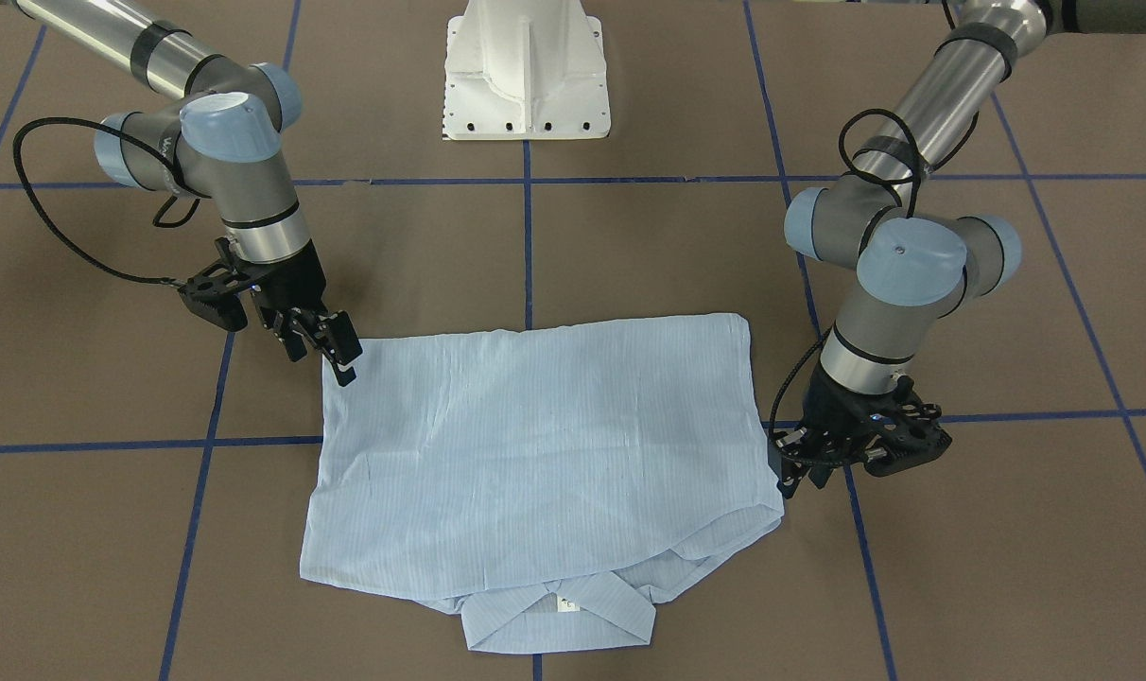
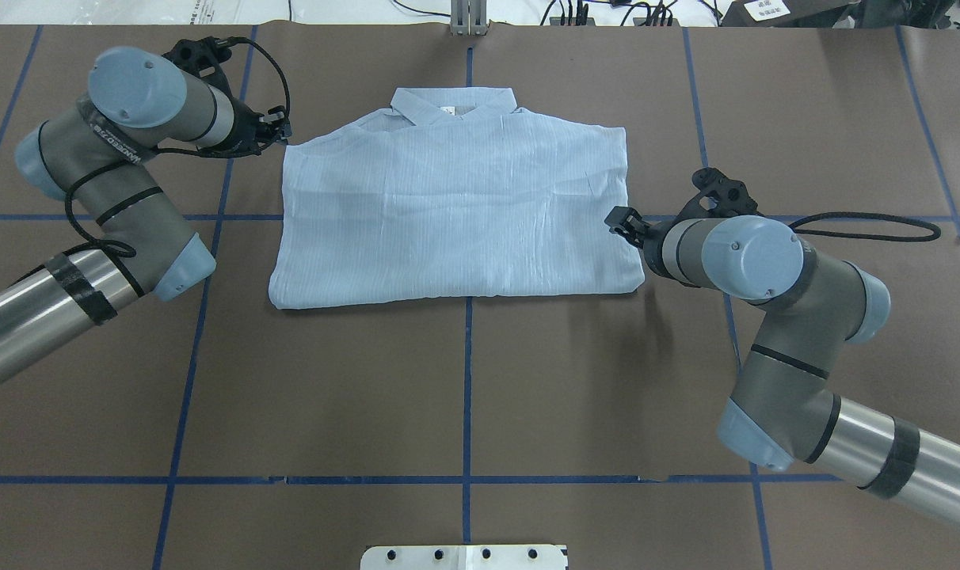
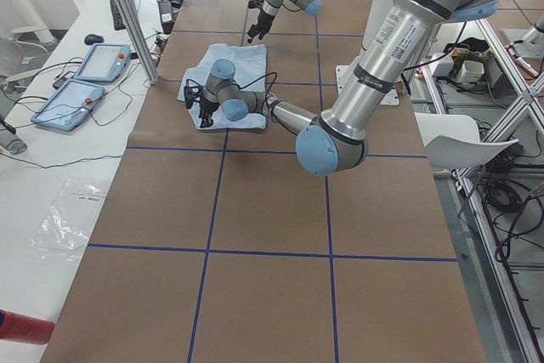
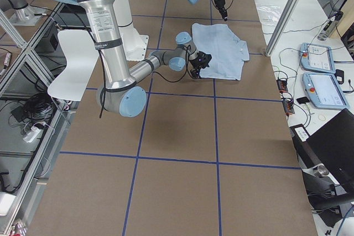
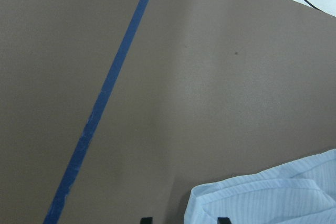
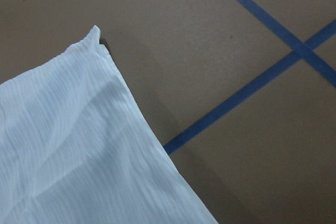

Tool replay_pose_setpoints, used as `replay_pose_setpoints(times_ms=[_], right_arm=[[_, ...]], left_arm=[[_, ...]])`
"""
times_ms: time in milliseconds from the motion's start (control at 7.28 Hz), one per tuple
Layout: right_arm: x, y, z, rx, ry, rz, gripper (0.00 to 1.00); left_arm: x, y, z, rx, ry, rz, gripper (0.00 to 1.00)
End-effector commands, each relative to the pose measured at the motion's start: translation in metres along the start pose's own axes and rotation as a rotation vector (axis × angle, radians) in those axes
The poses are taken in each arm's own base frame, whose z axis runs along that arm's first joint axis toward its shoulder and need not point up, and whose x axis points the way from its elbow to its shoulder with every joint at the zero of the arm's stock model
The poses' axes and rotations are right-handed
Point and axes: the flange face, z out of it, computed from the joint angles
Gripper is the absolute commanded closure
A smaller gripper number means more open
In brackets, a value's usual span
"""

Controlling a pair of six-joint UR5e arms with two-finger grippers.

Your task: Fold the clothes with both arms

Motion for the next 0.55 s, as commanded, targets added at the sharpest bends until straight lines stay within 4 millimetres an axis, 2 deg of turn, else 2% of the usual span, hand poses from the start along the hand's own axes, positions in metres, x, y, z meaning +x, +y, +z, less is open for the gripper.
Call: replay_pose_setpoints(times_ms=[0,137,275,412], right_arm=[[0.0084,0.0162,0.0058,-0.016,0.019,-0.005,0.0],[0.0142,0.0138,0.0102,-0.012,0.031,-0.004,0.01],[0.0177,0.014,0.0108,-0.013,0.037,-0.004,0.28],[0.015,0.0148,0.0089,-0.016,0.031,0.003,0.99]], left_arm=[[-0.0037,0.0005,0.0009,0.0,-0.005,0.004,0.49],[-0.0036,0.0005,0.0007,0.001,-0.003,0.004,0.49],[-0.0036,0.0005,0.0007,0.001,-0.003,0.004,0.49],[-0.0031,0.0007,0.0001,-0.001,-0.002,0.004,0.49]])
